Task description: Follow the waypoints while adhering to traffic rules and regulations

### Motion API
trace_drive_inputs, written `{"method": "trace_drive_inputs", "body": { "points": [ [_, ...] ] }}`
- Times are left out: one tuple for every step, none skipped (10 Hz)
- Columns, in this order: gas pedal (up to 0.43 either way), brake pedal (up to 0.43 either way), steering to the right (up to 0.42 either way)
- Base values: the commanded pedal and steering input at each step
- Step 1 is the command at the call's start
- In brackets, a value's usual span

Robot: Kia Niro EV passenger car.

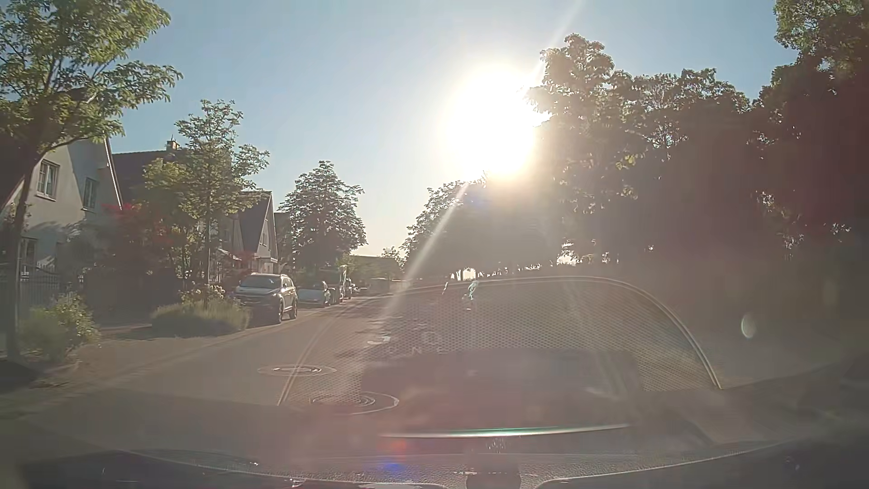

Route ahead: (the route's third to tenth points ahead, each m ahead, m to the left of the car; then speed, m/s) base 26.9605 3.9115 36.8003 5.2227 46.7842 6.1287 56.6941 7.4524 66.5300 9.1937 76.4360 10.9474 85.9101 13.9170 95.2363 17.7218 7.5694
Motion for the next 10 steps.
{"method": "trace_drive_inputs", "body": {
  "points": [
    [0.087, 0.000, -0.021],
    [0.079, 0.000, -0.023],
    [0.079, 0.000, -0.025],
    [0.079, 0.000, -0.026],
    [0.079, 0.000, -0.025],
    [0.079, 0.000, -0.026],
    [0.079, 0.000, -0.026],
    [0.079, 0.000, -0.026],
    [0.079, 0.000, -0.026],
    [0.079, 0.000, -0.026]
  ]
}}
